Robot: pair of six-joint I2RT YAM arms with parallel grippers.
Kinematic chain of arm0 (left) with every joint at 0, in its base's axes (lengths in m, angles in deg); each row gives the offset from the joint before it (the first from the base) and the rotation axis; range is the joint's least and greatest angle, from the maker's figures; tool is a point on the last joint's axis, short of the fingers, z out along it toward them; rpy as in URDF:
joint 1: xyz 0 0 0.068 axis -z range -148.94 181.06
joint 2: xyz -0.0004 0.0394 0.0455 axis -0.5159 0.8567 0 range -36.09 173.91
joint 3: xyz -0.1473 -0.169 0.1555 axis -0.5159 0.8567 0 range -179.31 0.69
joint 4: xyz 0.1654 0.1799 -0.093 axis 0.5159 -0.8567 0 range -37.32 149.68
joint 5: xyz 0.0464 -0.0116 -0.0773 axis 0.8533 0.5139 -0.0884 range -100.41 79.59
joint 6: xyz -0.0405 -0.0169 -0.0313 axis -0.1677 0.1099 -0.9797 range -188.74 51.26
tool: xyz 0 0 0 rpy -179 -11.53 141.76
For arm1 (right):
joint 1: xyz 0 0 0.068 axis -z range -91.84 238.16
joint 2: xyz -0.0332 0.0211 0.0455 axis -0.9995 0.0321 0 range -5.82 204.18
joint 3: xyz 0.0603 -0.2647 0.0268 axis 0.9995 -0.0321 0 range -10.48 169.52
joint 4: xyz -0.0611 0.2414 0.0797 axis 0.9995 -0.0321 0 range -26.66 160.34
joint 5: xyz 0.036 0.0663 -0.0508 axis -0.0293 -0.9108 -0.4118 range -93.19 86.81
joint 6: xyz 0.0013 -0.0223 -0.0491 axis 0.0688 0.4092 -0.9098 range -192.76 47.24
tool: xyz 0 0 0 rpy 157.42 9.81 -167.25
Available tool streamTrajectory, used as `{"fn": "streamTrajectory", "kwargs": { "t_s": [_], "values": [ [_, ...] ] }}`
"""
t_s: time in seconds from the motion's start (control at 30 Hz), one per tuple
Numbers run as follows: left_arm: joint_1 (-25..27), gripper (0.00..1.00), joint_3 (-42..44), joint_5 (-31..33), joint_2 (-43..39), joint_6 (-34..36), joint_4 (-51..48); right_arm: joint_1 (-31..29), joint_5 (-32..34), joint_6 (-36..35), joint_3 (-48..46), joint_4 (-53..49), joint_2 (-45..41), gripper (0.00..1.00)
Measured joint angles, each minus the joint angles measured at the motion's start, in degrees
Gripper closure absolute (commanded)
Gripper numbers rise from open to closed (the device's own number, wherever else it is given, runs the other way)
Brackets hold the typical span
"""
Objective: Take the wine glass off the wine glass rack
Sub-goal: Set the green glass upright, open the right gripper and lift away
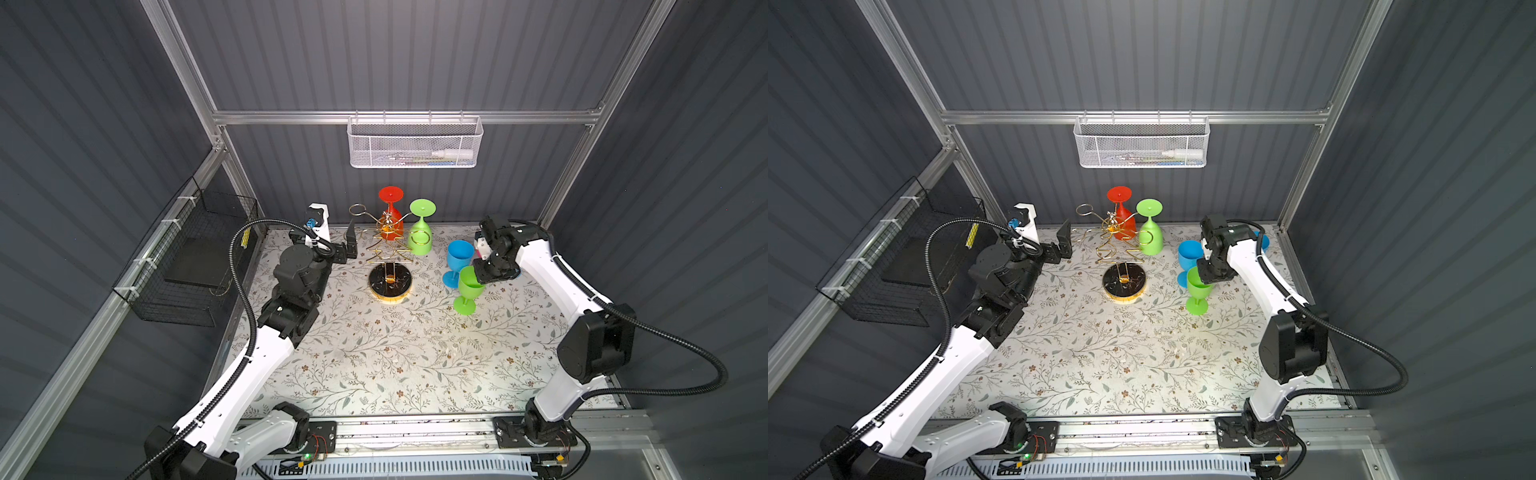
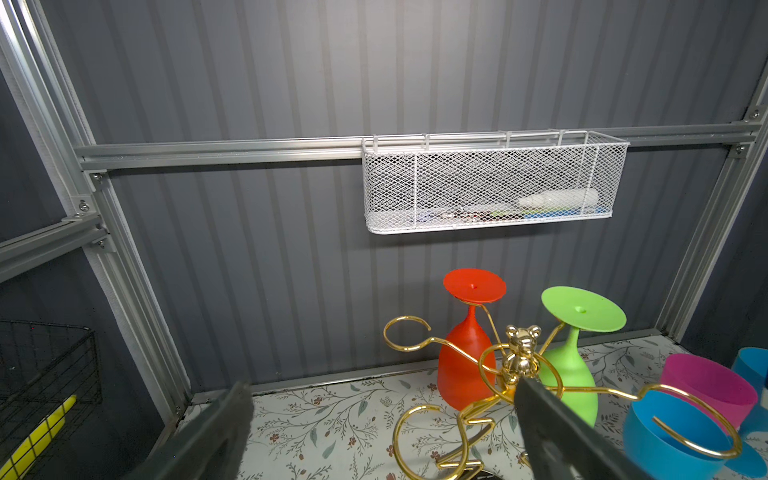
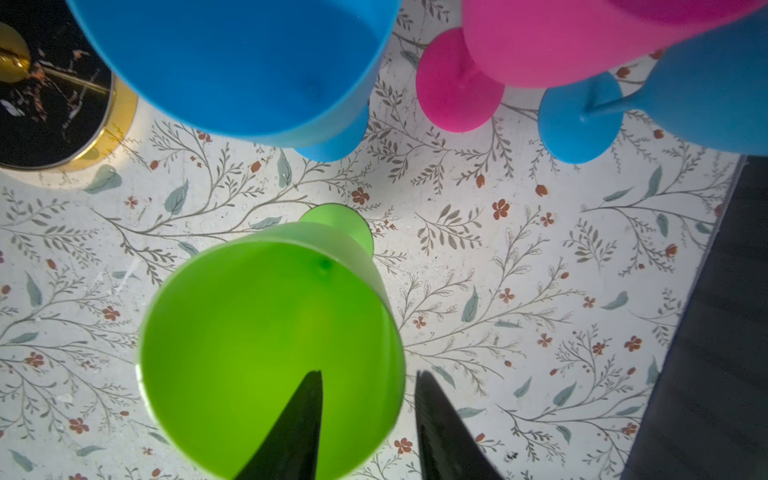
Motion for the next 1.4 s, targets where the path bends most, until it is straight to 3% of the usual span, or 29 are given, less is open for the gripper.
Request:
{"fn": "streamTrajectory", "kwargs": {
  "t_s": [0.27, 0.37, 0.5, 0.73, 1.03, 1.4],
  "values": [
    [0.0, 0.0, 0.0, 0.0, -0.7, 0.0, -0.24, 2.45, -11.1, 3.08, -0.28, 7.41, -12.44, 0.32],
    [-0.02, 0.0, 0.13, 0.0, -1.14, 0.0, -0.26, 2.99, -17.51, 7.02, -3.76, 16.44, -17.66, 0.24],
    [-0.09, 0.0, 0.59, 0.02, -2.01, -0.02, -0.44, 2.95, -24.94, 15.34, -11.17, 31.1, -21.05, 0.22],
    [-0.09, 0.0, 1.11, 0.0, -3.63, -0.02, -1.33, 2.97, -30.49, 26.18, -12.41, 46.27, -13.16, 0.22],
    [-0.11, 0.0, 1.4, 0.02, -4.5, -0.02, -2.89, 2.91, -33.94, 32.02, -4.59, 51.69, -1.86, 0.24],
    [-0.2, 0.0, 1.4, 0.0, -4.98, -0.02, -3.69, 1.2, -36.09, 36.02, 2.6, 55.08, 4.76, 0.28]
  ]
}}
